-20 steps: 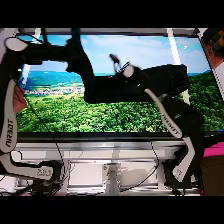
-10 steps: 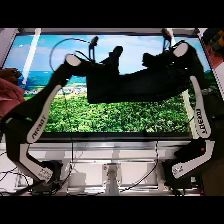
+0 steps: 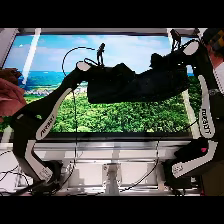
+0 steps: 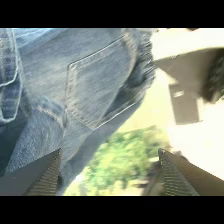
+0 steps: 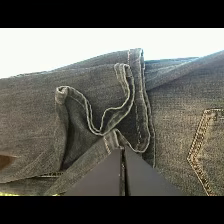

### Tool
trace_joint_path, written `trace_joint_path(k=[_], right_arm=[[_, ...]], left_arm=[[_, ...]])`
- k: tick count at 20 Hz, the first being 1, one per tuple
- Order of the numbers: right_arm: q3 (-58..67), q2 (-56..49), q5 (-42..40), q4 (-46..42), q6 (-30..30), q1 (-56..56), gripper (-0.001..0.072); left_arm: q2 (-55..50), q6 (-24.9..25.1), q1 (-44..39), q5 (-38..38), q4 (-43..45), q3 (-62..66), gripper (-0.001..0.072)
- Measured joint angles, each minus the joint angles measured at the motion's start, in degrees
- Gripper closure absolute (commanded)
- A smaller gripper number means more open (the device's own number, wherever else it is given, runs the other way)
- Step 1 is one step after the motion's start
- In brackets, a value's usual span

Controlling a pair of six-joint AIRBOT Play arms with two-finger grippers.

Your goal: Fold the clothes and pants, and hang the long-sleeved shirts on hangers.

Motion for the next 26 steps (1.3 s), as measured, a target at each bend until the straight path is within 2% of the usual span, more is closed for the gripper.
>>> trace_joint_path(k=[1,2,3,4,5,8,12,13,14,15,21,26], right_arm=[[0.00,0.00,0.22,-0.02,0.00,-0.07,0.0674],[0.00,0.00,0.37,-0.07,0.00,-0.07,0.0673],[0.00,0.00,0.39,-0.09,-0.02,-0.11,0.0674],[0.00,0.00,0.59,-0.22,-0.02,-0.11,0.0674],[0.00,0.00,0.59,-0.22,-0.04,-0.11,0.0673],[0.00,0.00,1.49,-0.11,-0.11,0.55,0.0674],[0.00,0.00,3.52,0.26,-4.00,3.58,0.0673],[0.00,0.00,3.63,0.26,-4.83,4.39,0.0673],[0.00,0.00,3.56,0.26,-5.55,5.11,0.0673],[0.00,0.00,3.41,0.24,-6.08,5.66,0.0673],[0.00,-0.02,2.69,-1.40,-7.34,6.78,0.0673],[0.00,-0.02,0.92,-1.99,-7.58,6.91,0.0673]], left_arm=[[0.07,0.09,1.16,-1.88,-0.85,0.00,0.0056],[0.17,0.37,2.58,-4.17,-1.40,0.00,0.0259],[0.26,1.03,4.11,-6.32,-1.99,0.00,0.0521],[0.31,1.57,5.86,-8.26,-2.05,0.00,0.0676],[0.31,2.01,7.41,-9.86,-1.33,0.00,0.0681],[0.37,2.47,11.30,-14.08,5.03,0.00,0.0682],[0.37,-3.89,14.14,-17.16,20.85,0.00,0.0673],[0.37,-5.38,14.86,-17.73,24.55,0.00,0.0499],[0.35,-6.58,15.72,-18.43,27.26,0.00,0.0145],[0.37,-7.48,16.61,-19.19,29.18,0.00,0.0057],[0.02,-9.40,23.89,-22.18,34.29,-0.15,0.0063],[-2.71,-7.85,25.44,-23.06,34.77,-0.24,0.0063]])
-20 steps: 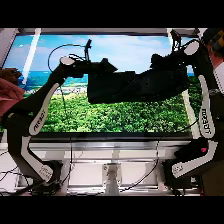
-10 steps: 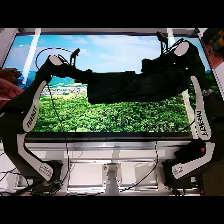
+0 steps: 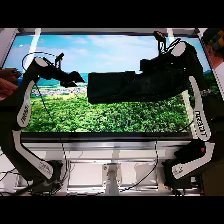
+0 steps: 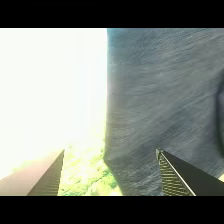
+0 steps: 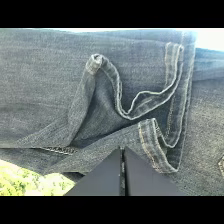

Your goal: Fold the clothes and pants, and hang the long-sleeved shirts on hangers.

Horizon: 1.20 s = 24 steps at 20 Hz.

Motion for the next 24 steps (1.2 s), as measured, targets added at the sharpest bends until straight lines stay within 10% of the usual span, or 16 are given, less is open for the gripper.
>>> trace_joint_path(k=[7,10,12,18,24], right_arm=[[0.00,0.00,-0.79,0.72,-0.07,0.04,0.0673],[0.00,0.00,-0.85,1.62,-0.07,0.07,0.0673],[0.00,0.00,-0.85,1.86,-0.07,0.07,0.0673],[0.00,-0.02,-0.46,1.88,-0.09,0.07,0.0673],[0.00,-0.02,1.01,-2.49,-0.66,0.11,0.0674]], left_arm=[[-5.57,7.04,-5.03,1.05,-3.96,0.04,0.0064],[-8.00,7.76,-6.54,1.33,-7.78,0.07,0.0289],[-9.14,8.72,-7.15,2.10,-10.62,-0.04,0.0663],[-8.63,12.11,-7.06,-0.37,-22.84,0.09,0.0683],[4.66,9.84,-3.61,-5.86,-14.91,0.15,0.0683]])
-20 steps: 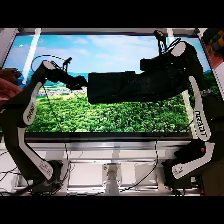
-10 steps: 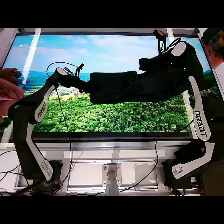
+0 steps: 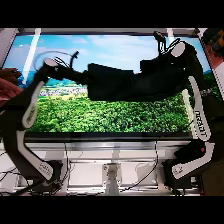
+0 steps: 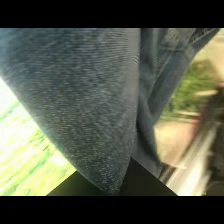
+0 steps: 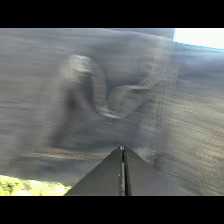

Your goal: Fold the clothes and pants, and hang the long-sleeved shirts on hangers.

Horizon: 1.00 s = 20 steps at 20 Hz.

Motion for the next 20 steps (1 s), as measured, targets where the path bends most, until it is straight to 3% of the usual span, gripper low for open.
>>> trace_joint_path(k=[7,12,20], right_arm=[[-0.68,-0.61,-3.61,-0.42,-0.13,1.53,0.0673],[-2.43,-2.12,-9.70,0.50,2.60,6.64,0.0675],[-2.89,-11.67,-18.05,7.08,11.96,18.12,0.0676]], left_arm=[[17.25,-8.39,2.25,-0.46,10.16,0.24,0.0683],[20.06,-12.48,2.10,-0.26,12.44,0.35,0.0683],[20.68,-14.19,1.20,-0.07,13.03,0.35,0.0682]])
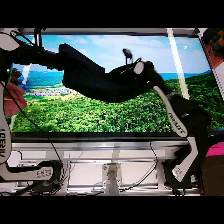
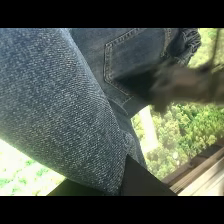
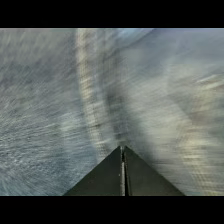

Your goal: Fold the clothes and pants, and hang the long-sleeved shirts on hangers.

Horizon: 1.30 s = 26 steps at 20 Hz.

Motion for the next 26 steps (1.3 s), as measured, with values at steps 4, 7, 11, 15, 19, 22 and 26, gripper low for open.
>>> trace_joint_path(k=[4,7,11,15,19,22,26], right_arm=[[0.74,-3.91,-0.96,3.63,5.35,5.16,0.0676],[3.10,-6.69,-1.31,9.64,7.08,9.14,0.0676],[7.67,-9.66,-2.86,15.58,7.96,14.14,0.0676],[9.31,-10.32,-1.60,15.17,8.76,13.77,0.0676],[9.77,-8.28,2.62,10.75,10.88,9.81,0.0676],[9.88,-5.66,4.48,3.69,13.70,7.41,0.0676],[9.94,-1.22,6.27,-8.87,17.14,3.19,0.0675]], left_arm=[[0.00,-0.15,-0.15,1.79,0.02,0.00,0.0682],[0.00,-0.17,-0.17,4.52,-0.61,0.00,0.0682],[0.00,-0.15,-0.24,6.78,-1.29,0.00,0.0682],[0.00,-0.17,-0.37,7.80,-1.70,0.00,0.0682],[-0.37,-0.17,-1.46,7.91,-0.31,0.02,0.0682],[-1.14,-0.17,-2.84,7.76,0.79,0.02,0.0682],[-2.58,-0.17,-6.05,8.02,1.29,0.04,0.0682]])
